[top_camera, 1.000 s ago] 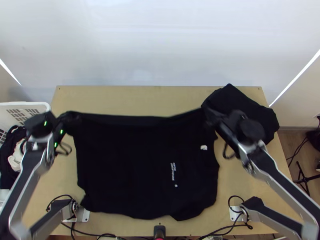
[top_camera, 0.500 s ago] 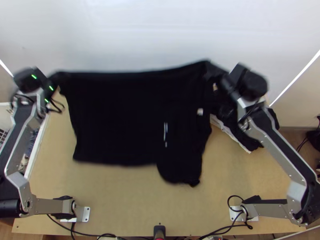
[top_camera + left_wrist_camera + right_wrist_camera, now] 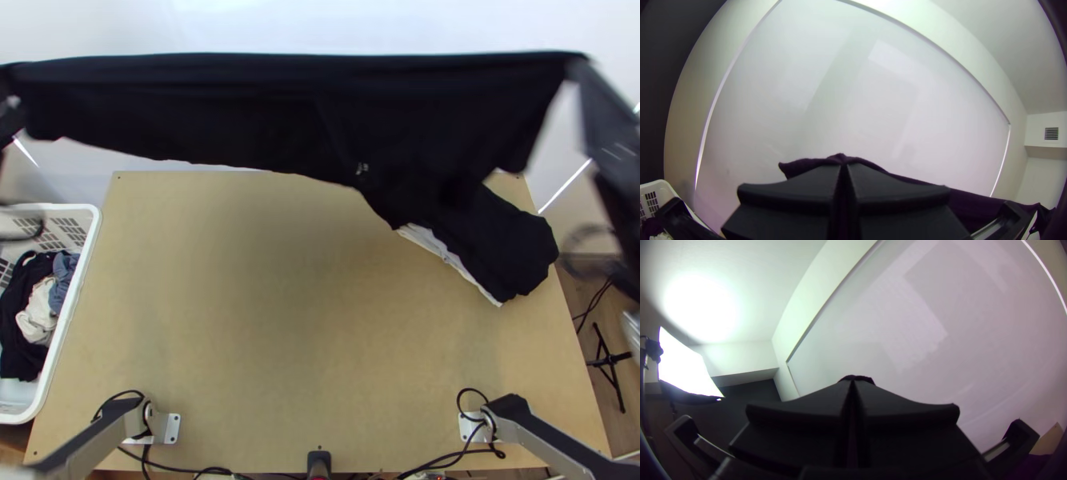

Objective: Fold the t-shirt

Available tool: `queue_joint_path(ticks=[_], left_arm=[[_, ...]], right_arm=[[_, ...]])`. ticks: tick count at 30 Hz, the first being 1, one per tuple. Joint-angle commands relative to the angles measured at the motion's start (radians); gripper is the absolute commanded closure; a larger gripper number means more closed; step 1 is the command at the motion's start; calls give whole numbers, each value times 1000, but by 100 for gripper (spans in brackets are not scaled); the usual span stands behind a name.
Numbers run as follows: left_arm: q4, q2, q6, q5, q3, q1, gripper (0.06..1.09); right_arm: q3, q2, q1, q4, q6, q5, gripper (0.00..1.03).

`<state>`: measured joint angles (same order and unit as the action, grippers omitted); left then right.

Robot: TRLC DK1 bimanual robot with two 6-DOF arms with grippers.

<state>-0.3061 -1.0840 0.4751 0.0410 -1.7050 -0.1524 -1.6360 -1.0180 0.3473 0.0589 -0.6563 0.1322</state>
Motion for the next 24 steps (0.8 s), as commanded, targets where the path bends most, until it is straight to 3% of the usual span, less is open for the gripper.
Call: queue_joint_path(ticks=[1, 8, 16, 19, 24], left_arm=[[-159, 240, 23, 2, -13, 10, 105], [-234, 299, 23, 0, -18, -6, 105], [-241, 291, 22, 3, 42, -9, 105], [-240, 294, 20, 3, 206, -4, 105], [-149, 389, 22, 7, 693, 7, 105]], right_arm=[[-64, 222, -5, 219, -14, 3, 100], [-99, 268, -19, 280, -14, 3, 100], [-67, 187, -14, 277, -8, 3, 100], [79, 162, -14, 277, 0, 3, 100], [512, 168, 9, 223, -65, 6, 100]])
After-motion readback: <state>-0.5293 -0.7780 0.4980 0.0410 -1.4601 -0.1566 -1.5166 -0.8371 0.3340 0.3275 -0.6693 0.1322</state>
